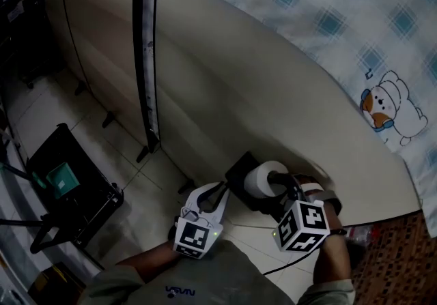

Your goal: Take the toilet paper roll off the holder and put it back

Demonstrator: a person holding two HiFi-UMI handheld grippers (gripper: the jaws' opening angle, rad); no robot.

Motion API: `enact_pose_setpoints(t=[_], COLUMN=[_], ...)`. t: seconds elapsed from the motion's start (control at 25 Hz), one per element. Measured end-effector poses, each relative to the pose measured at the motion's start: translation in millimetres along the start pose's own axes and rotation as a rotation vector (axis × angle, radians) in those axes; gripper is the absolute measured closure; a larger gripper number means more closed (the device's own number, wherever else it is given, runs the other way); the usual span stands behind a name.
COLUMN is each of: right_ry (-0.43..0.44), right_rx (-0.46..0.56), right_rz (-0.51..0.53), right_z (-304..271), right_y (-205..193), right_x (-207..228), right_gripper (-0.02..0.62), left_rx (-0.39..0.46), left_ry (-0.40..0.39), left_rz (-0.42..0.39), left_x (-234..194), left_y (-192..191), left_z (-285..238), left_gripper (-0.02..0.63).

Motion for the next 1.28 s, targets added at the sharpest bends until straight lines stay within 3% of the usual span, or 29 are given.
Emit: enact_pose_setpoints(t=[0.36,0.6,0.72,0.84,1.04,1.28], right_ry=[0.026,-0.048,-0.160,-0.280,-0.420,-0.509], right_rx=[-0.075,0.018,0.146,0.354,0.725,0.964], right_rz=[-0.056,-0.061,-0.153,-0.303,-0.669,-1.042], right_z=[-22,-11,13,36,65,79], right_y=[-7,-10,-15,-19,-42,-93], right_x=[-3,-1,3,4,-16,-57], right_gripper=[0.377,0.400,0.400,0.402,0.403,0.405], left_rx=[-0.019,0.003,0.004,0.005,-0.001,0.007], left_ry=[-0.068,-0.048,-0.036,0.000,0.043,0.073], left_rz=[0.015,-0.025,-0.041,-0.059,-0.088,-0.096], left_x=[-6,2,11,12,25,38], left_y=[-7,4,6,5,5,7], left_z=[-1,-8,-8,-8,-5,-3], left_gripper=[0.551,0.554,0.558,0.566,0.588,0.597])
Point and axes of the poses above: the fingertips, and each gripper's own axes: z backward along the fingers, x to its right, y out of its top, the point moved 5 cm from there along z, backward along the fingers, and after that the axes turned 13 degrees about x, right-handed, at the moved point
